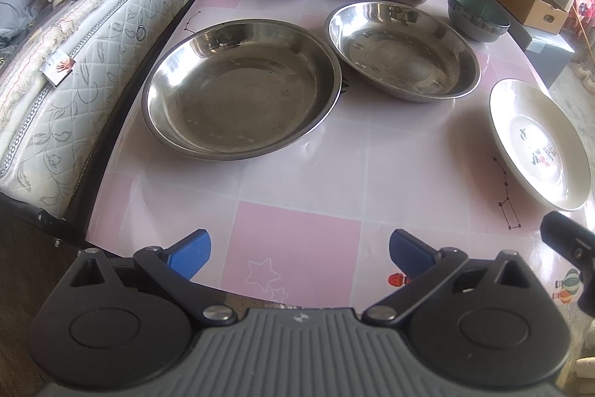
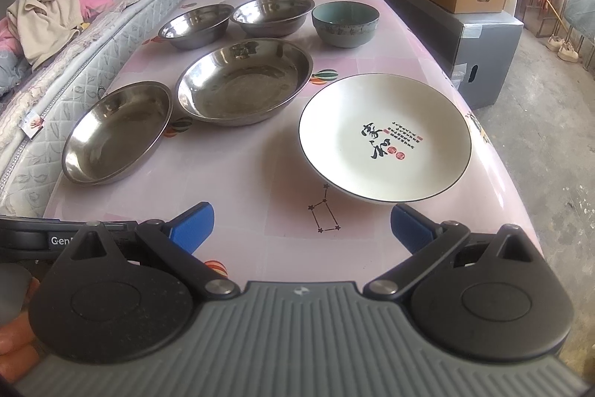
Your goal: Organize plates and bowls
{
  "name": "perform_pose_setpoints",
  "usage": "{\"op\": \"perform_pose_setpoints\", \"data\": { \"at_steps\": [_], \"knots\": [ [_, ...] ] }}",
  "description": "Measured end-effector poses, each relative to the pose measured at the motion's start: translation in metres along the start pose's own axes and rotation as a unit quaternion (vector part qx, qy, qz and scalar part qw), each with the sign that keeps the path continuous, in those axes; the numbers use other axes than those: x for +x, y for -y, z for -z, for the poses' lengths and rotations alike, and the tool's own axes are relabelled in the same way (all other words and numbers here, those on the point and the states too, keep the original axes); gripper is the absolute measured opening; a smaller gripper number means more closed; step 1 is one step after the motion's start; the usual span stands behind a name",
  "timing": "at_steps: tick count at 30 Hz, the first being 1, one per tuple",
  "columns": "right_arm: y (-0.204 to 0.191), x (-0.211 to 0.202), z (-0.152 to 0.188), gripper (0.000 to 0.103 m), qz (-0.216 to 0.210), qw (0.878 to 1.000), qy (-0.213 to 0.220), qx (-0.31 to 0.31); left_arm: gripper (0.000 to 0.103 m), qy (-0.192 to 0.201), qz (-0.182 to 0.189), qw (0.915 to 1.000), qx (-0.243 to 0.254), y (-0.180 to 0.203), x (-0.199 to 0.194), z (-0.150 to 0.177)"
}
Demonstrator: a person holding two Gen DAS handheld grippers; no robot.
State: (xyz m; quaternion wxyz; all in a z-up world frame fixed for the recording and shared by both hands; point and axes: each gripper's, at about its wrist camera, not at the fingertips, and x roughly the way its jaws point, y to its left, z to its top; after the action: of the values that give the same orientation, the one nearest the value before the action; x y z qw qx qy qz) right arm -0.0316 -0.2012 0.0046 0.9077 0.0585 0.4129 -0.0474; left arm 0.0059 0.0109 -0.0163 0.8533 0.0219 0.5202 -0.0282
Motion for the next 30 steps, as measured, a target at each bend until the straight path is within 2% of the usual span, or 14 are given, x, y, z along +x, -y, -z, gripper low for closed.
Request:
{"op": "perform_pose_setpoints", "data": {
  "at_steps": [6,13,19,30],
  "knots": [
    [0.002,-0.004,-0.010,0.102,0.004,0.999,0.033,-0.008,0.103,0.016,0.003,0.9998,-0.007,-0.005,-0.003,-0.013],
    [0.003,-0.007,-0.037,0.102,-0.020,0.997,0.068,-0.016,0.103,0.046,0.015,0.9985,-0.023,-0.018,-0.009,-0.034],
    [0.005,0.004,-0.063,0.102,-0.053,0.996,0.067,-0.008,0.103,0.060,0.013,0.9972,-0.043,-0.033,-0.008,-0.057],
    [-0.003,0.036,-0.107,0.102,-0.074,0.996,0.041,-0.013,0.103,0.085,-0.018,0.9938,-0.070,-0.062,0.003,-0.104]
  ]
}}
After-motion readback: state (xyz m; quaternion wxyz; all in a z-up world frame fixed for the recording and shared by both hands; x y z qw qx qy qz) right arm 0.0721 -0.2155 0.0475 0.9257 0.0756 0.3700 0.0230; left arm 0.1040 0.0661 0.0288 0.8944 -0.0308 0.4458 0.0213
